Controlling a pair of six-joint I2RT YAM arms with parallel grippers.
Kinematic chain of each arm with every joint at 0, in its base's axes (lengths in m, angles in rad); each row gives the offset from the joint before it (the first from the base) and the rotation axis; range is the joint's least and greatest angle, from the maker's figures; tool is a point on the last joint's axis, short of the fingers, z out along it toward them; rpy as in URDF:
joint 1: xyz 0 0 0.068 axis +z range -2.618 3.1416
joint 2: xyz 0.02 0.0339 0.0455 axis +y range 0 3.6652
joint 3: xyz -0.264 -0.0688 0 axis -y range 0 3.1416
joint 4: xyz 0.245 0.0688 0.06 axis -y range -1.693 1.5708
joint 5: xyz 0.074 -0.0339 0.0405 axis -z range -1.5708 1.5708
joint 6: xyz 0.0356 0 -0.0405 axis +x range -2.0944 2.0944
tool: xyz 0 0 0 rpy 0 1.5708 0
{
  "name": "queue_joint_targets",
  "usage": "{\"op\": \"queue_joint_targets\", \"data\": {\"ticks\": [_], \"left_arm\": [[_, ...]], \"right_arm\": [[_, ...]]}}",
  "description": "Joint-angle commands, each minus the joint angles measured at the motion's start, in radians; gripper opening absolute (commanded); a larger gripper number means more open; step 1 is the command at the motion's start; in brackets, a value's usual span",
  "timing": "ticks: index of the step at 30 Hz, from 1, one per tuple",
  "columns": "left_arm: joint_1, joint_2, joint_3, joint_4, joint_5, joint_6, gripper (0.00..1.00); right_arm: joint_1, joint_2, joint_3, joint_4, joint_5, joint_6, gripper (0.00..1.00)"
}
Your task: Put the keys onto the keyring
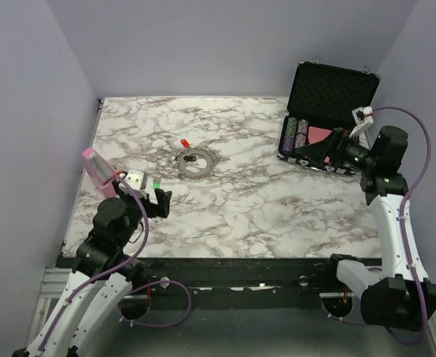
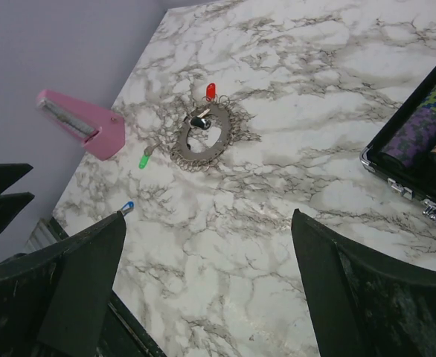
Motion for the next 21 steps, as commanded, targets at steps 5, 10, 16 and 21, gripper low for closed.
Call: {"op": "queue_joint_targets", "data": {"ticks": [5,10,16,21], "left_arm": [[0.004,0.085,0.064,-0.02,0.186,-0.186,0.99],[0.012,0.176,0.08,0.035,0.362,-0.373,0.99],[0.027,0.32,0.105,0.1,0.424,-0.49,0.99],[0.032,0.49,0.161,0.078,0.407,-0.5,0.99]], "right_arm": [[-0.005,0.007,-0.025,0.041,-0.173,-0.15,1.0],[-0.006,0.024,-0.056,-0.039,-0.37,-0.367,1.0],[-0.006,0.038,-0.172,0.053,-0.477,-0.379,1.0],[-0.008,-0.011,-0.232,0.035,-0.417,-0.497,1.0]]}}
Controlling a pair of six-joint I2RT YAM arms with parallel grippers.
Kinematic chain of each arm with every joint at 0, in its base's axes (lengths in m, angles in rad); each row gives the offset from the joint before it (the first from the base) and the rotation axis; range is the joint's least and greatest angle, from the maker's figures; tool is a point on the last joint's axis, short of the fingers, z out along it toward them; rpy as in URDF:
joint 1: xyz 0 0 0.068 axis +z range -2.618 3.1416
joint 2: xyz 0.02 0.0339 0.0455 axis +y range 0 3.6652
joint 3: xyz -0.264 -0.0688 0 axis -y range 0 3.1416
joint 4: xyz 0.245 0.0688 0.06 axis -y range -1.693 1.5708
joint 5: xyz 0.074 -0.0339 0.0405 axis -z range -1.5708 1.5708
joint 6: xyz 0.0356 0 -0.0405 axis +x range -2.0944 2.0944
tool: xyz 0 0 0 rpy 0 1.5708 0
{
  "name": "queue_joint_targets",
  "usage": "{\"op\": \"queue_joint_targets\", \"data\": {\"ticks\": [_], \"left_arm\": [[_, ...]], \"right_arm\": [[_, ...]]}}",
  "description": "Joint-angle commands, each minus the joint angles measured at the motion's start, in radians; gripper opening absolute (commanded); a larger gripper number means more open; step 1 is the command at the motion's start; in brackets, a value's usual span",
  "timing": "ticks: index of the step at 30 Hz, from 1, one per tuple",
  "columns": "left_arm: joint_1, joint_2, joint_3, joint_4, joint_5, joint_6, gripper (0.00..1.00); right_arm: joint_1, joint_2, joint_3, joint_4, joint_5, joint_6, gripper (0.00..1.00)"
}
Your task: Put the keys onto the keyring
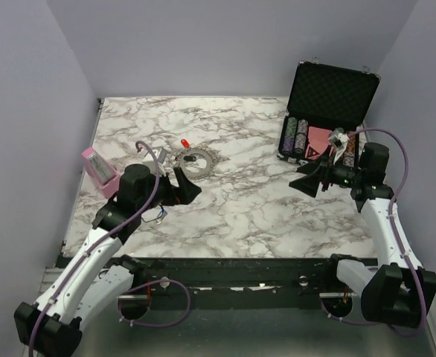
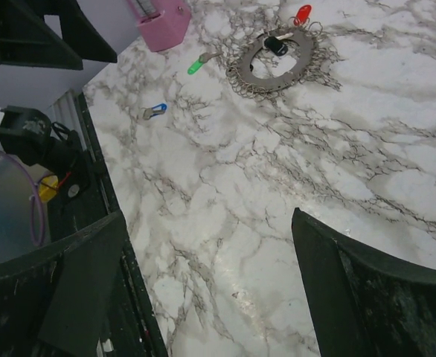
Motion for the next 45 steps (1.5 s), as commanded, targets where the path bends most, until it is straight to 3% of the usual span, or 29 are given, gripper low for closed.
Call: {"op": "queue_joint_targets", "data": {"ticks": [1,5,13,16,18,21,24,26,30,35,37,40,45], "left_arm": [[0.012,0.141,0.076,-0.002,0.008,-0.041,0.99],[0.043,0.233,0.1,-0.047,-0.07,0.06,0.98],[0.105,0.403,0.196,-0.257,-0.237,0.27,0.87],[0.115,0.432,0.193,-0.303,-0.273,0.337,0.8],[0.147,0.448,0.218,-0.324,-0.204,0.405,0.77],[0.161,0.458,0.268,-0.352,-0.311,0.515,0.77],[0.178,0.464,0.258,-0.338,-0.344,0.648,0.77],[0.177,0.448,0.192,-0.292,-0.286,0.721,0.78],[0.183,0.389,0.051,-0.136,-0.325,0.824,0.79],[0.264,0.476,0.113,-0.128,-0.25,0.72,0.73],[0.308,0.553,0.182,-0.14,-0.16,0.64,0.7],[0.364,0.685,0.285,-0.149,-0.051,0.507,0.57],[0.379,0.819,0.362,-0.151,-0.041,0.301,0.52]], "right_arm": [[-0.008,-0.044,-0.034,-0.012,-0.027,-0.147,1.0],[-0.006,-0.055,-0.025,-0.044,-0.024,-0.179,1.0],[-0.006,-0.072,-0.016,-0.052,-0.013,-0.164,1.0],[-0.008,-0.081,-0.014,-0.052,-0.004,-0.162,1.0],[-0.006,-0.084,-0.014,-0.055,-0.01,-0.162,1.0],[-0.008,-0.086,-0.013,-0.055,-0.014,-0.161,1.0],[-0.006,-0.089,-0.013,-0.055,-0.016,-0.159,1.0],[-0.006,-0.09,-0.013,-0.055,-0.015,-0.159,1.0],[-0.006,-0.092,-0.013,-0.055,-0.027,-0.159,1.0],[-0.006,-0.097,-0.014,-0.055,-0.033,-0.159,1.0],[-0.005,-0.1,-0.014,-0.055,-0.034,-0.159,1.0],[-0.005,-0.1,-0.017,-0.055,-0.039,-0.161,1.0],[-0.006,-0.097,-0.019,-0.055,-0.028,-0.165,1.0]]}}
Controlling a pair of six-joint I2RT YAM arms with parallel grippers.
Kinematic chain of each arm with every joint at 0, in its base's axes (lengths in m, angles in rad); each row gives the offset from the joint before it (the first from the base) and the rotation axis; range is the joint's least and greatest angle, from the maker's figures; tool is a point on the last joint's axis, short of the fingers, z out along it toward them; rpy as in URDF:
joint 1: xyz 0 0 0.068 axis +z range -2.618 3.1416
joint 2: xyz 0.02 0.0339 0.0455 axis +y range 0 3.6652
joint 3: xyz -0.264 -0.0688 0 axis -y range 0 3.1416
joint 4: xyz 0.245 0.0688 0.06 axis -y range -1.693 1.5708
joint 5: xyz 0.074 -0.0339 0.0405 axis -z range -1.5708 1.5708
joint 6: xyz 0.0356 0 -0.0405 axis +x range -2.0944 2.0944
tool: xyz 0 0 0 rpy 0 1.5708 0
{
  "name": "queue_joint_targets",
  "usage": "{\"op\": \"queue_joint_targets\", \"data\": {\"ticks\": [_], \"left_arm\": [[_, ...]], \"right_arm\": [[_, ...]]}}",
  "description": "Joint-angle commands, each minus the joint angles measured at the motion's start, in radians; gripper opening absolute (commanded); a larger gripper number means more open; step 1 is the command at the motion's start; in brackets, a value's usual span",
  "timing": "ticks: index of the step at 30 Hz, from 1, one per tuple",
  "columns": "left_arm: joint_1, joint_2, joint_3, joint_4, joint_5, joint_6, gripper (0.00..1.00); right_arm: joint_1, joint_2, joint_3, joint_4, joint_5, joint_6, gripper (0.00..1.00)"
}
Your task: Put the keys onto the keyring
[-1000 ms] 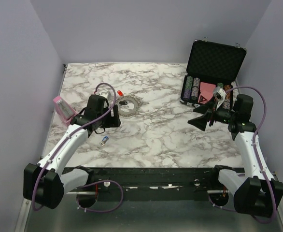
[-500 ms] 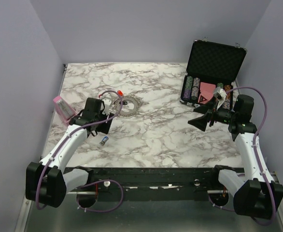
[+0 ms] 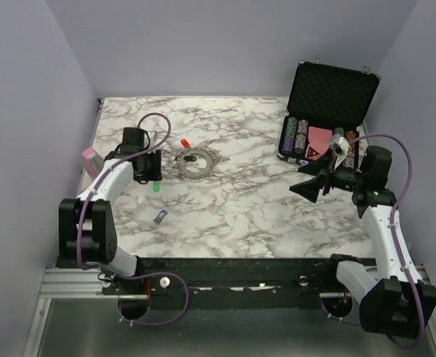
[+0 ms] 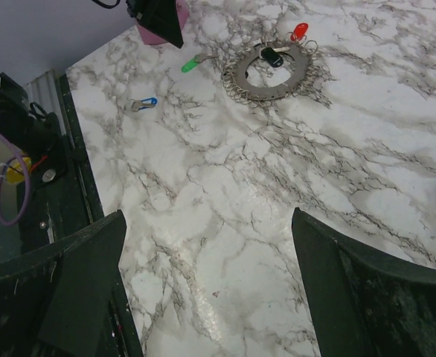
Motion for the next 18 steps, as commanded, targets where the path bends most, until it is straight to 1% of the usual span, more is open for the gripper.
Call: {"op": "queue_joint_targets", "data": {"ticks": [1,4,6,10,18], "left_arm": [[0.014,0.08,0.043,0.021,0.06,-0.242,0.51],[0.021,0.124,0.062,0.03,0.043,-0.273,0.49],[0.026,0.166,0.091,0.02,0.032,-0.269,0.44],[0.038,0.229,0.148,-0.02,0.024,-0.253,0.42],[0.055,0.289,0.226,-0.08,-0.006,-0.218,0.41]], "right_arm": [[-0.006,-0.01,0.009,-0.015,-0.023,-0.016,1.0],[-0.005,-0.007,0.006,-0.014,-0.029,-0.016,1.0],[-0.006,-0.004,0.006,-0.014,-0.028,-0.018,1.0],[-0.006,-0.001,0.006,-0.014,-0.025,-0.019,1.0],[-0.005,0.005,0.006,-0.014,-0.026,-0.022,1.0]]}}
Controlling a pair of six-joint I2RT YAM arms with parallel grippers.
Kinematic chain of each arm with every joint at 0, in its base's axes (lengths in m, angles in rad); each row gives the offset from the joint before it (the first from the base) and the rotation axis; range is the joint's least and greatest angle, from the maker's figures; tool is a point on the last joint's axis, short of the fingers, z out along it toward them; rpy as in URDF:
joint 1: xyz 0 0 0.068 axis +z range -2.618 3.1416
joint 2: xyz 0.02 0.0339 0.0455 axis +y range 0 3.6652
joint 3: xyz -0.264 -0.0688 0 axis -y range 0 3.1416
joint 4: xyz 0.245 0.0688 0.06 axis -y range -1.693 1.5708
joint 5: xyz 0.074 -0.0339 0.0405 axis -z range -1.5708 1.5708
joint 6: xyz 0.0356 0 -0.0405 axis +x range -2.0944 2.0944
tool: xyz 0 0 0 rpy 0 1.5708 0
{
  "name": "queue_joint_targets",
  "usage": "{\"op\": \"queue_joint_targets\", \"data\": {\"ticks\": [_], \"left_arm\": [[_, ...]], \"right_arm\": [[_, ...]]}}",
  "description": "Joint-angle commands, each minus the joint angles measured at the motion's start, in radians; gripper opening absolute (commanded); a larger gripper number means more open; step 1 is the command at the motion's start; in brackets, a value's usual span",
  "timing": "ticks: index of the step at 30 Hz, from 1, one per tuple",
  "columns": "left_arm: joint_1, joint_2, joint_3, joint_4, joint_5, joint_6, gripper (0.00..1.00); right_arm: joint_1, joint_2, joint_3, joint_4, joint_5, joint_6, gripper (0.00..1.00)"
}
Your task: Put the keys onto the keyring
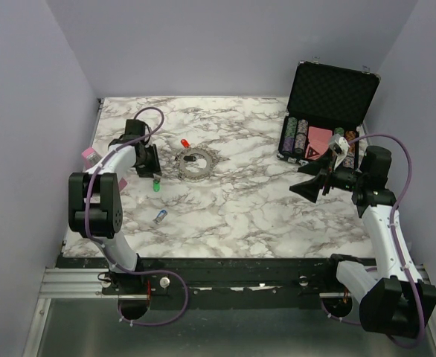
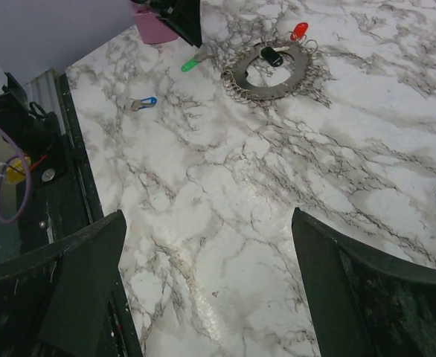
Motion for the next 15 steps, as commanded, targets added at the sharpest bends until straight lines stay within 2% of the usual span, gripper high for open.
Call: {"op": "queue_joint_targets", "data": {"ticks": [1,15], "left_arm": [[0.009,0.033,0.058,-0.059,-0.025,0.023,0.41],[0.057,0.13,0.147,-0.134,-0.011,0.064,0.36]], "right_arm": [[-0.005,0.005,0.008,-0.013,-0.026,-0.02,1.0],[-0.006,0.014,0.006,-0.015,-0.03,-0.025,1.0]]}}
